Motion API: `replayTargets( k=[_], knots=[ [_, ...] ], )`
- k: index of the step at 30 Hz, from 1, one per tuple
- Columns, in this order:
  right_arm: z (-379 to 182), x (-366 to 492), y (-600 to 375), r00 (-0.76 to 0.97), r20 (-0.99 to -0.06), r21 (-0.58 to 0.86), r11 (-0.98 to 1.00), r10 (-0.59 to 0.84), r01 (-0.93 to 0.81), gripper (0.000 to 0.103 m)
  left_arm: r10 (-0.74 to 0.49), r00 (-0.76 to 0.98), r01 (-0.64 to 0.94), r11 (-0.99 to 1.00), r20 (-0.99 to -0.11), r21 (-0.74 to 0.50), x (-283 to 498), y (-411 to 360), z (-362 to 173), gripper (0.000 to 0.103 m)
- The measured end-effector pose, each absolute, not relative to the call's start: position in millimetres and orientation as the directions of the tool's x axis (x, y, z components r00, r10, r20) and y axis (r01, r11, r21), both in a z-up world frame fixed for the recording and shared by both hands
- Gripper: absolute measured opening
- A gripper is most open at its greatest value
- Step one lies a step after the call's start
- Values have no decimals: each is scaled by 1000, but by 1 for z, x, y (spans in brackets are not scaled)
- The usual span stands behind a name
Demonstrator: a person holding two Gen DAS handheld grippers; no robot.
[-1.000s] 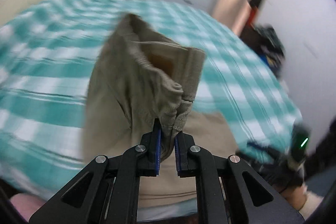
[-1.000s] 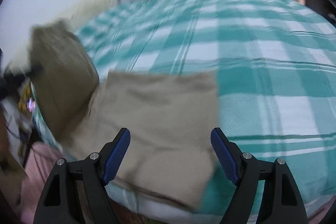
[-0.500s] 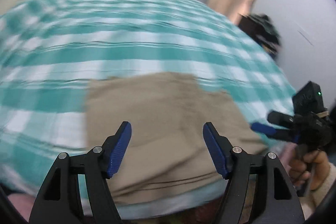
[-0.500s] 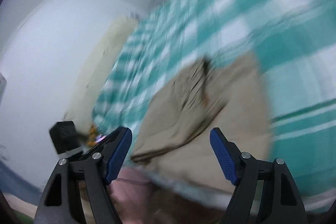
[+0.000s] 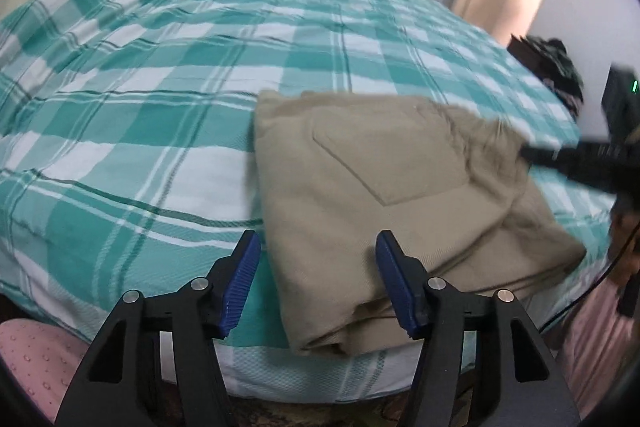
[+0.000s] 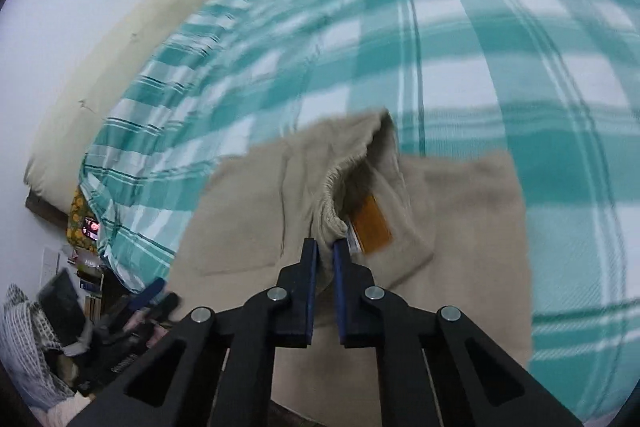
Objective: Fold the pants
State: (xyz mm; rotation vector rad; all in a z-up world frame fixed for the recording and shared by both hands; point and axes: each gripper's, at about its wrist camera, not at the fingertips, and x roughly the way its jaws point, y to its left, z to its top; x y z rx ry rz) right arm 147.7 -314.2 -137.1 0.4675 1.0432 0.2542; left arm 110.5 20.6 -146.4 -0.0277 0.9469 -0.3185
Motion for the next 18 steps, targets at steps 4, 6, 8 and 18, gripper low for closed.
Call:
replayTargets(
  k=[4,6,8,18],
  knots=[
    [-171,154,-334,414,-798,510,857,438,76,10,-267,509,277,951,-818,-138,113,10,-160,63],
    [-181,145,-347,426,-763,576,811,486,106,26,-261,512,283,951,-818,-126,112,8,-160,63],
    [-185,135,-360,441,-720,646,749,536,146,49,-273,507,279,950,-817,-144,111,11,-161,64],
    [-229,169,-374,345,-666,742,635,661,215,52,-298,490,262,947,-819,-187,116,14,-166,65]
  ],
)
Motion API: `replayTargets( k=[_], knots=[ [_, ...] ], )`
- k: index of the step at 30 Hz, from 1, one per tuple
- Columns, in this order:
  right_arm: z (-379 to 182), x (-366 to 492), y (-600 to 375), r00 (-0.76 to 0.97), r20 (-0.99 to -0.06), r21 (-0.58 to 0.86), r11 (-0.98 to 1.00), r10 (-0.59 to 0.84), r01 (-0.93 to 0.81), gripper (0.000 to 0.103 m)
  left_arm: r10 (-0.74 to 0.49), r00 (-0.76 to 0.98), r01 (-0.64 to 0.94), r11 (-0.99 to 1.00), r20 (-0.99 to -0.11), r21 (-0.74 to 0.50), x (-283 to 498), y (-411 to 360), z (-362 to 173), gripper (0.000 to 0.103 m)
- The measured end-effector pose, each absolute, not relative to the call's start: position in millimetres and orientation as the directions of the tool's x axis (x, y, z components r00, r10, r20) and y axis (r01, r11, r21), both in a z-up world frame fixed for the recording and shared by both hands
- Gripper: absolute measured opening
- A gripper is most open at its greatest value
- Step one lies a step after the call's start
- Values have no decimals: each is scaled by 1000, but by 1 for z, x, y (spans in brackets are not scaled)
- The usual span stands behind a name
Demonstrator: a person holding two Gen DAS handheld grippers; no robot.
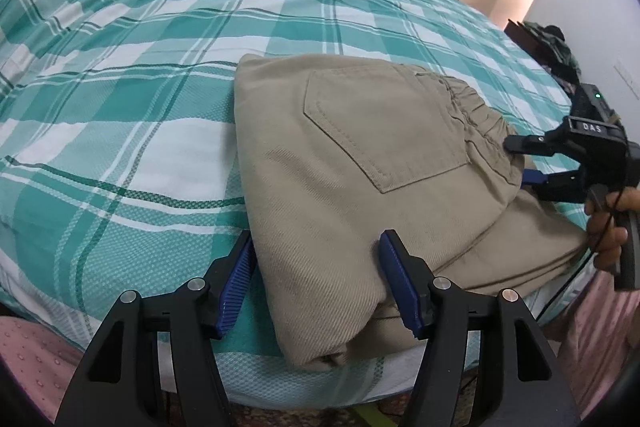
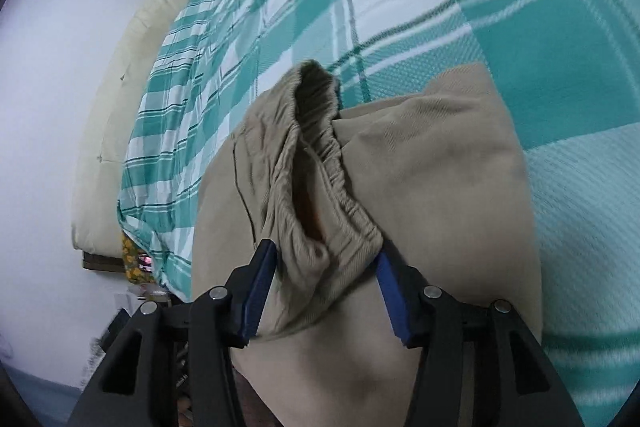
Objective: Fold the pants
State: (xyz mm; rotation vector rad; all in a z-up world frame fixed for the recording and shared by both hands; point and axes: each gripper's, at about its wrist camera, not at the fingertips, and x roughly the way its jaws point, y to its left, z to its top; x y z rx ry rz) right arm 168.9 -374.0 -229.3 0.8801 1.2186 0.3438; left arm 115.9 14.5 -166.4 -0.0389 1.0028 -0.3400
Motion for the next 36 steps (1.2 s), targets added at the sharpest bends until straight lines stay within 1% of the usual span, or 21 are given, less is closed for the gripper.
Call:
replayTargets(
  k=[3,5,6,7,8,9,11,12,14,16,19,23,24,25,26,27,29,31,33,35,36],
  knots=[
    [-234,173,-375,329,-648,760,612,687,219,53,-300,488,257,947,-820,-193,116,16,-168,66],
    [-233,181,-370,310,-644,764,606,699,221,62,-297,485,256,947,-822,-191,117,15,-170,67],
    [-230,186,-364,299,-654,755,623,695,203,62,-294,485,257,948,-823,-187,117,15,-170,68],
    [-227,189,-358,289,-670,739,649,683,180,57,-292,485,258,948,-824,-184,117,15,-170,68],
    [-224,192,-350,279,-699,709,689,659,150,34,-292,482,261,948,-826,-183,117,15,-170,68],
    [-219,194,-339,266,-726,676,729,634,108,25,-294,478,260,948,-828,-186,118,17,-166,68],
    [-207,192,-333,288,-728,668,738,621,96,24,-316,466,255,942,-826,-216,115,27,-154,68],
    [-197,190,-334,317,-704,692,714,635,107,24,-365,466,278,925,-806,-258,109,35,-142,69],
    [-181,186,-339,370,-629,763,634,683,127,24,-431,466,344,893,-772,-291,96,40,-125,77],
    [-161,183,-340,418,-556,819,560,719,127,24,-445,483,430,871,-754,-238,76,32,-110,89],
    [-133,181,-331,463,-458,878,467,759,104,24,-403,484,481,864,-776,-149,66,8,-112,90],
    [-103,173,-320,494,-360,923,378,792,66,24,-180,562,334,942,-807,22,85,-11,-132,89],
    [-94,168,-322,506,-338,930,363,794,52,24,-136,561,264,964,-817,21,92,-6,-136,86],
    [-89,164,-326,515,-322,935,351,795,43,24,-142,538,208,978,-831,-32,99,3,-140,85],
    [-85,157,-333,526,-314,936,349,791,33,24,-198,518,193,975,-832,-112,101,12,-141,85],
    [-82,152,-340,530,-317,934,357,787,28,24,-289,497,175,957,-818,-231,103,25,-141,82],
    [-87,136,-355,529,-351,920,391,773,39,24,-335,481,174,942,-810,-286,103,32,-139,76],
    [-107,114,-378,528,-413,896,434,742,90,24,-379,438,208,925,-815,-319,102,29,-141,65],
    [-132,91,-396,530,-450,884,441,719,152,23,-375,394,238,923,-839,-301,97,18,-149,62],
    [-162,68,-417,539,-531,839,494,653,229,23,-309,369,250,941,-877,-227,94,9,-163,55],
    [-179,60,-425,527,-606,784,559,596,269,23,-308,336,252,940,-890,-230,96,7,-175,59]
  ],
)
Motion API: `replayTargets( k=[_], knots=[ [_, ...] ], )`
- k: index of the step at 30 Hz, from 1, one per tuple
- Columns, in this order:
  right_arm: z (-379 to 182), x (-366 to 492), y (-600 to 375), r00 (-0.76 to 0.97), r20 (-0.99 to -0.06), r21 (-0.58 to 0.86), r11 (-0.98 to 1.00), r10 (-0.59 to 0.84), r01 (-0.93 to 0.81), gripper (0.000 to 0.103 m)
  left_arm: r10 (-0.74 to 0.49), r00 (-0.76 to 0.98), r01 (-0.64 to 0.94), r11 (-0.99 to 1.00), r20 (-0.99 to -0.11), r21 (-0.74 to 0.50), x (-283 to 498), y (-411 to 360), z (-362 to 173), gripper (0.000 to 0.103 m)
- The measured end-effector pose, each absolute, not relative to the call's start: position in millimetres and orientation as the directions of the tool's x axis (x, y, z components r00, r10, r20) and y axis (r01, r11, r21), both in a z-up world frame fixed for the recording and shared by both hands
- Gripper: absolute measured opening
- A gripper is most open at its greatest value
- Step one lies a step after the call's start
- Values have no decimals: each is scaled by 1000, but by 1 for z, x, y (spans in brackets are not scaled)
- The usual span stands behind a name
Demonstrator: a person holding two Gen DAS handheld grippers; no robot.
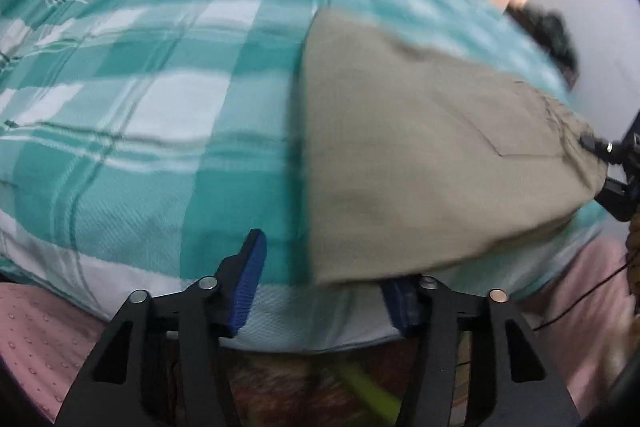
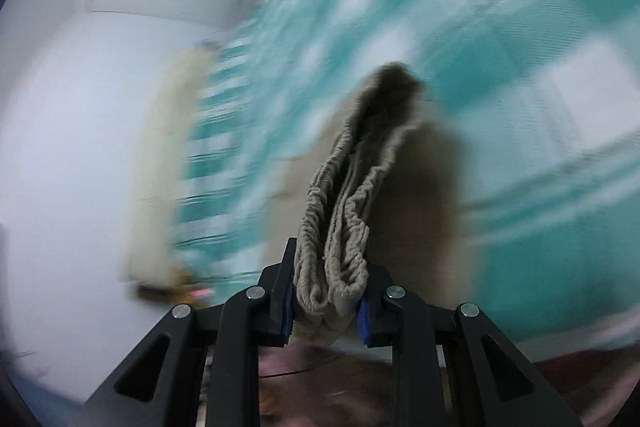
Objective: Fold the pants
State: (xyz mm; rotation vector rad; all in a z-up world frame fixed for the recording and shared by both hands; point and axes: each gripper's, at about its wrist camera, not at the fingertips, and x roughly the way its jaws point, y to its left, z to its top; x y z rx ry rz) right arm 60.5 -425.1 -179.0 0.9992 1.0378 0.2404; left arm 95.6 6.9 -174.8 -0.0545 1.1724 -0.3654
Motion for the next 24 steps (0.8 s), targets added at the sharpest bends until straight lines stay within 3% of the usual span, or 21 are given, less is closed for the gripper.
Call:
replayTargets(
  k=[1,5,7,9,13,15,19,21,22,24],
  knots=[
    [-203,54,-430,487,-678,724,616,551,311,23,-317,326,249,938,-891,-242,97,6,-178,60],
    [-223,39,-431,549,-612,782,540,569,311,25,-320,316,274,932,-893,-237,94,9,-164,62],
    [-208,45,-423,525,-657,730,632,542,262,33,-351,287,295,918,-891,-266,86,17,-154,64],
    [-194,46,-418,474,-725,650,724,499,232,56,-347,296,324,913,-890,-249,76,25,-141,65],
    [-155,30,-434,527,-796,473,849,298,235,57,-310,413,328,928,-856,-178,69,31,-102,70],
    [-125,29,-434,580,-789,377,906,204,194,58,-330,469,341,923,-819,-176,75,18,-82,74],
    [-89,42,-399,637,-702,381,924,319,-43,58,-361,491,440,888,-793,-132,91,-30,-82,78],
    [-100,46,-372,587,-711,389,912,387,-130,57,-314,463,489,871,-829,-57,95,-57,-106,77],
    [-123,48,-358,526,-752,382,913,396,-142,57,-280,425,505,862,-861,-30,96,-66,-122,71],
    [-175,52,-341,379,-861,320,940,339,-113,57,-206,343,540,841,-917,13,95,-74,-165,71]
  ],
)
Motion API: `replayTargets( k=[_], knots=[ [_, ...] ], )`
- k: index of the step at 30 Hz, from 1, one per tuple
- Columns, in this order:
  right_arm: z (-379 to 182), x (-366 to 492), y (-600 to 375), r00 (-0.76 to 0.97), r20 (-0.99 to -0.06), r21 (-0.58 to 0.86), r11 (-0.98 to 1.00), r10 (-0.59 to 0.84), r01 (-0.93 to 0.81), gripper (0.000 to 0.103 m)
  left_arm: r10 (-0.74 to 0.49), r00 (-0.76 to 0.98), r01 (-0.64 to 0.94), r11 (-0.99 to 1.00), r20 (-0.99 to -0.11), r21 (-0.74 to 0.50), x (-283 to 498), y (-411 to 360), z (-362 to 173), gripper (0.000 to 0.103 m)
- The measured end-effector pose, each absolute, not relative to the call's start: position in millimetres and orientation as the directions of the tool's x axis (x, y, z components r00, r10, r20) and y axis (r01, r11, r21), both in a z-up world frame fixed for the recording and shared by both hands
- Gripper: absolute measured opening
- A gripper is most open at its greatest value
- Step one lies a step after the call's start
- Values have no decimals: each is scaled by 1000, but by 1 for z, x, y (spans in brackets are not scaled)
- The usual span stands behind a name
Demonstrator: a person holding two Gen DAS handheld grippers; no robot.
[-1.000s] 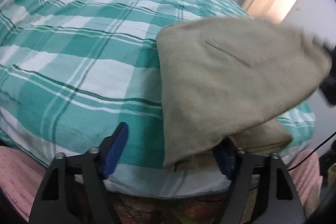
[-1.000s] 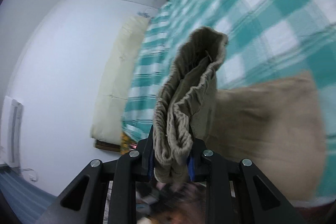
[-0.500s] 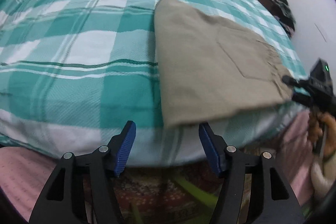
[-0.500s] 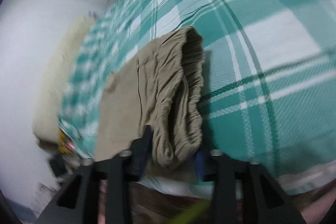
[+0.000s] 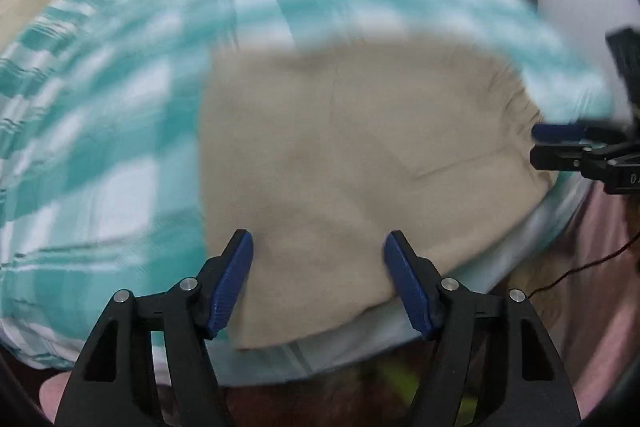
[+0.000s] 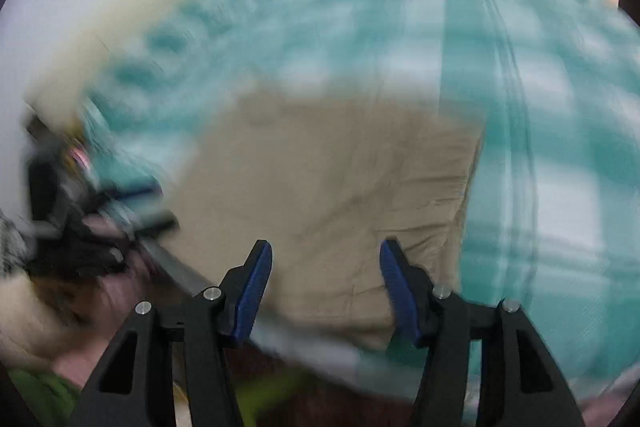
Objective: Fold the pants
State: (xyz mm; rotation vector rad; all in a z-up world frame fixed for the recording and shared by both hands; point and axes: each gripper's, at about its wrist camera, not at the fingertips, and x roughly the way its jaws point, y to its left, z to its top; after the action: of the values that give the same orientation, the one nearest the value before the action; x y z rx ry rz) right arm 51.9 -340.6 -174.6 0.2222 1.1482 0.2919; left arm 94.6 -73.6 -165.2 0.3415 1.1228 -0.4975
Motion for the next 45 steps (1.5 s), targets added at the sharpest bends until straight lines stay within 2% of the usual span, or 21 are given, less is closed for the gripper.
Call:
replayTargets(
  k=[2,5,7,9,11,14,17,22,27,31,33,35,38,41,43,45],
  knots=[
    [-167,47,-330,395,-868,263,953,303,-152,57,-191,385,540,840,-903,53,87,-71,-166,71],
    [-127,64,-330,417,-852,268,948,317,-172,56,-211,400,495,868,-892,16,91,-62,-143,71],
    [-103,84,-340,495,-816,249,954,299,-166,57,-199,434,468,883,-879,31,96,-59,-133,82],
    [-99,112,-347,532,-803,230,963,270,-142,57,-157,447,441,895,-880,65,103,-58,-135,83],
    [-115,142,-354,519,-812,251,962,269,-106,57,-126,426,421,904,-896,73,108,-55,-143,83],
    [-175,171,-360,372,-895,248,968,244,-38,57,-116,391,402,914,-913,56,113,-57,-155,83],
    [-176,166,-351,411,-890,188,980,197,-62,58,-111,392,387,921,-913,54,112,-56,-153,83],
    [-145,139,-356,458,-855,259,965,243,-29,57,-114,386,385,922,-915,47,109,-54,-155,84],
    [-117,81,-339,495,-812,284,950,309,-128,57,-123,379,374,927,-917,30,111,-52,-157,84],
    [-150,47,-321,393,-851,316,938,348,-145,62,-118,369,365,931,-922,27,110,-53,-162,88],
    [-151,35,-319,428,-842,288,944,329,-159,62,-126,361,368,930,-924,17,110,-52,-161,88],
    [-135,30,-337,475,-790,375,919,387,-124,62,-169,340,369,929,-925,-35,114,-44,-154,88],
    [-128,34,-394,534,-716,544,839,449,24,67,-299,305,305,930,-904,-205,131,-14,-147,90],
    [-164,52,-442,461,-703,662,735,542,145,67,-390,224,229,912,-893,-341,163,7,-159,90],
    [-190,66,-447,382,-691,701,698,613,146,67,-407,171,248,899,-897,-360,175,2,-171,90],
    [-210,82,-440,344,-635,763,630,692,142,65,-439,117,296,872,-891,-390,183,-14,-183,90]
  ],
)
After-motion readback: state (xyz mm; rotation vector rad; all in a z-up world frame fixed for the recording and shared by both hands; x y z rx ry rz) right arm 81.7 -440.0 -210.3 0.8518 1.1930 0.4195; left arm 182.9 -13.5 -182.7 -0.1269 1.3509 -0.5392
